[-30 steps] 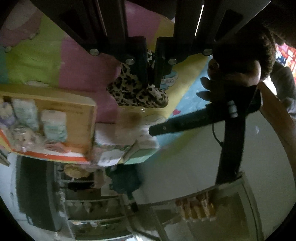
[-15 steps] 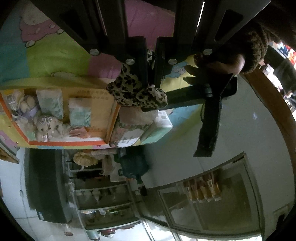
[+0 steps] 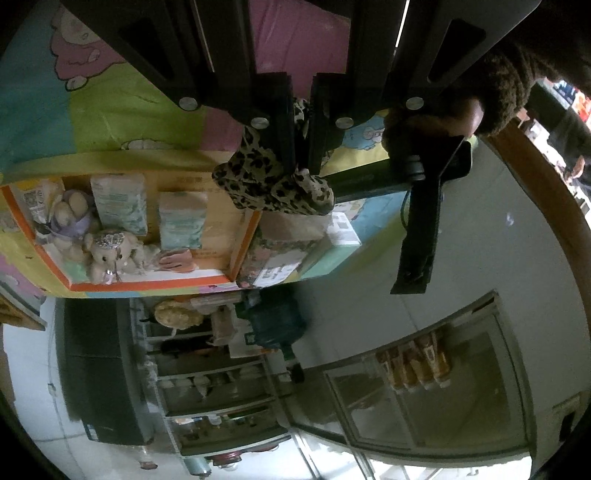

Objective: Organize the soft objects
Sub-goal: 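Carry the leopard scrunchie and bagged bread over the box lid with both tools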

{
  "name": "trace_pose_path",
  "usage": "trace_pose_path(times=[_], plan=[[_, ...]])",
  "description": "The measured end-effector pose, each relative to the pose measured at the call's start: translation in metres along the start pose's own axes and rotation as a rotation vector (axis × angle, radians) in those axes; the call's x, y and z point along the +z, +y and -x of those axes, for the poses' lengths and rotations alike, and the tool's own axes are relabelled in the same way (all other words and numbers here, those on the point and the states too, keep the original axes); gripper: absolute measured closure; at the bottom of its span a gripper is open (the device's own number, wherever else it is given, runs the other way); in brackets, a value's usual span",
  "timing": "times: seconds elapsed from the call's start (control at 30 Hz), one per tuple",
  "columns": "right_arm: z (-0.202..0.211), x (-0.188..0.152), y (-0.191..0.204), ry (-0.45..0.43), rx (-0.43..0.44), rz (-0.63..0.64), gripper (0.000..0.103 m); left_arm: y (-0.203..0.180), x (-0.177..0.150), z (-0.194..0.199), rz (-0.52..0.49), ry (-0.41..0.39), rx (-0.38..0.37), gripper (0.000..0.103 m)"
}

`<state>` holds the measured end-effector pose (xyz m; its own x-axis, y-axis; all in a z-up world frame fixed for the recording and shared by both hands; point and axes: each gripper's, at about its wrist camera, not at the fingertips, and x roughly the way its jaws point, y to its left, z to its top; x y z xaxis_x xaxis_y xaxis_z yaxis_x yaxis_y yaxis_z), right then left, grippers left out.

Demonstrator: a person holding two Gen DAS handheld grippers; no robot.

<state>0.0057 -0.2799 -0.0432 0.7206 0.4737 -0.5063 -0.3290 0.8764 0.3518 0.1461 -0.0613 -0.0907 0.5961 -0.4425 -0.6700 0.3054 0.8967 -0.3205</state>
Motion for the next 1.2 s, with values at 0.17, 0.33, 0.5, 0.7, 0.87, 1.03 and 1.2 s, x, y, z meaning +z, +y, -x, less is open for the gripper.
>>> trace_pose_path(times=[0.17,0.33,0.5,0.7,0.87,1.03,1.2], plan=[[0.001,0.002,0.001,-0.012,-0.001,0.006,0.097,-0.008,0.001,0.006,-0.024,-0.017,0.012,0.059],[0.003,0.005,0.003,-0.026,0.001,0.015,0.097,-0.017,0.004,0.019,-0.053,-0.047,0.023,0.059],[0.009,0.008,0.004,-0.047,-0.005,0.028,0.097,-0.027,0.009,0.033,-0.075,-0.083,0.029,0.059],[0.021,0.015,-0.001,-0.085,-0.036,0.047,0.097,-0.043,0.016,0.043,-0.104,-0.114,0.025,0.059],[0.033,0.022,-0.012,-0.12,-0.069,0.05,0.097,-0.059,0.023,0.046,-0.126,-0.134,0.017,0.059],[0.042,0.029,-0.025,-0.145,-0.104,0.046,0.097,-0.076,0.031,0.043,-0.142,-0.146,-0.001,0.059],[0.051,0.033,-0.042,-0.166,-0.14,0.034,0.097,-0.092,0.037,0.034,-0.15,-0.144,-0.023,0.059]])
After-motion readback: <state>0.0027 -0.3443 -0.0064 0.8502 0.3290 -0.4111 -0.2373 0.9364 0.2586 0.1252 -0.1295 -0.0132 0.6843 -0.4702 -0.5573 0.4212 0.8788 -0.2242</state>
